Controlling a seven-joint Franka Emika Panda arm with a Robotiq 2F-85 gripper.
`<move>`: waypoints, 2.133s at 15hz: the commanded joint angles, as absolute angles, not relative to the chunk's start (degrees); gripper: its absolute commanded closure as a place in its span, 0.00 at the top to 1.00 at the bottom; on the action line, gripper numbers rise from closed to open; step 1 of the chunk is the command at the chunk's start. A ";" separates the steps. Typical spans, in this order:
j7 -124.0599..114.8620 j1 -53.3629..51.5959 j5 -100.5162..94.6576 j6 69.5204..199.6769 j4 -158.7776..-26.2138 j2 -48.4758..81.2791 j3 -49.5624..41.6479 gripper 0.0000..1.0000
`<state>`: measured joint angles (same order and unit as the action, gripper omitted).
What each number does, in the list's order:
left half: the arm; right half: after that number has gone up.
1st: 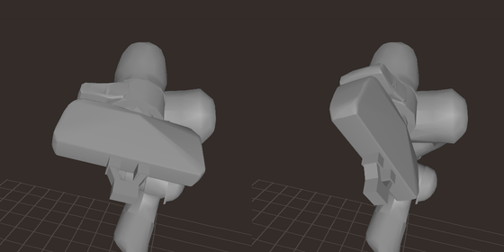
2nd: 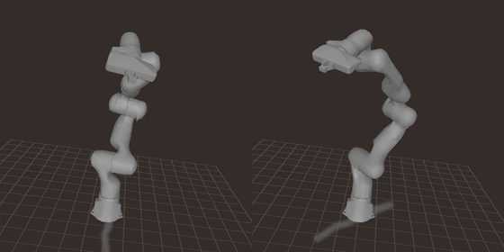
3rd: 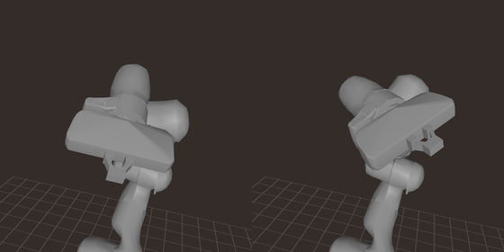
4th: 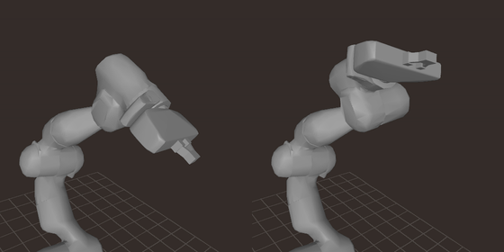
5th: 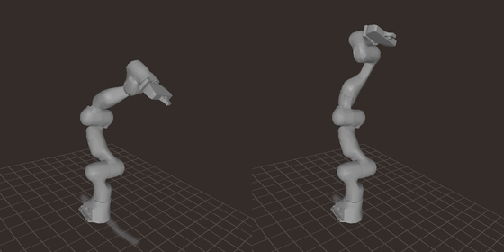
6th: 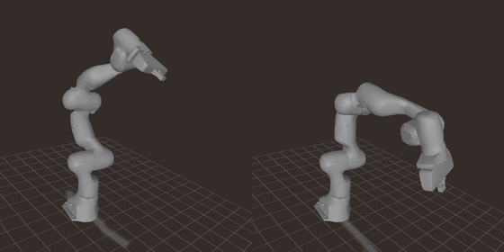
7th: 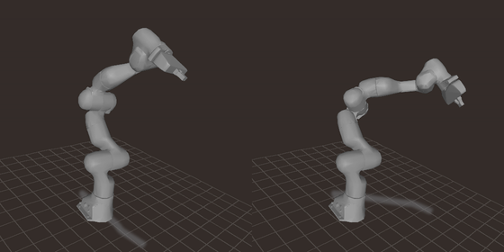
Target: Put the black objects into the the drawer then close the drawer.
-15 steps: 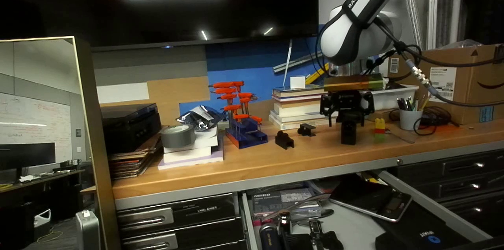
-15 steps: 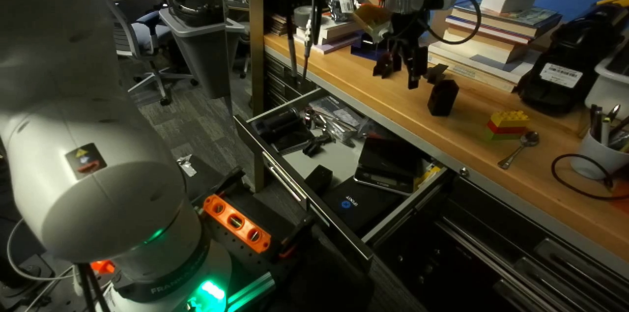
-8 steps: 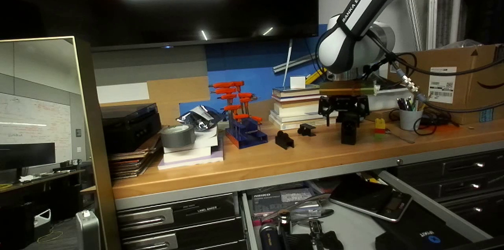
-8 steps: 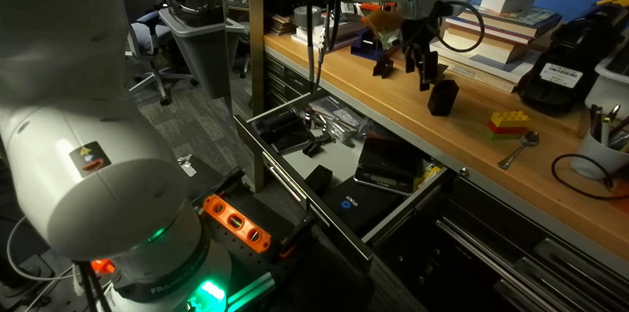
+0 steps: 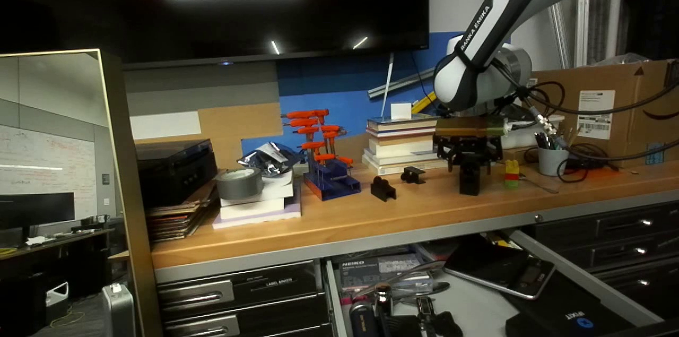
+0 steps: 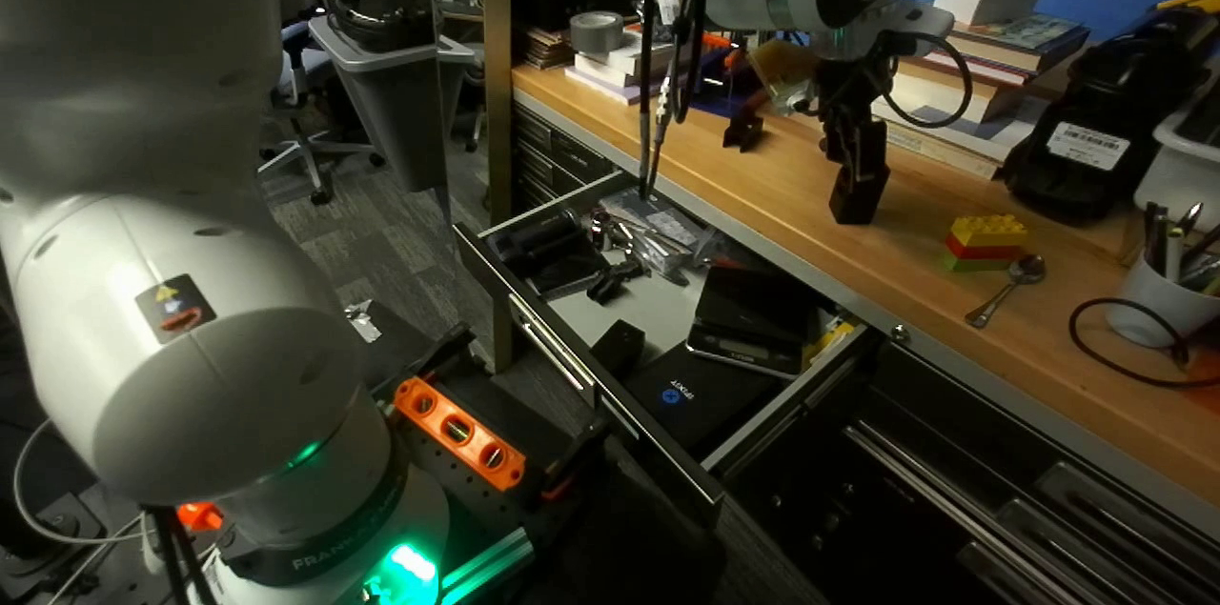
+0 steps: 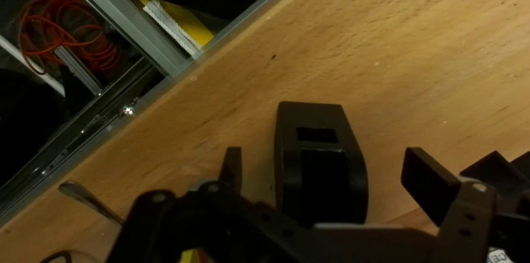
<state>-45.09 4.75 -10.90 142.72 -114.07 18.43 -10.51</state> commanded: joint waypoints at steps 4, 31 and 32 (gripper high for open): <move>-45.36 3.63 -9.76 143.66 -110.02 22.35 -12.35 0.75; 1.86 5.91 5.55 100.36 -119.35 11.92 -3.95 0.27; 3.38 5.89 5.80 99.05 -119.68 12.48 -3.78 0.27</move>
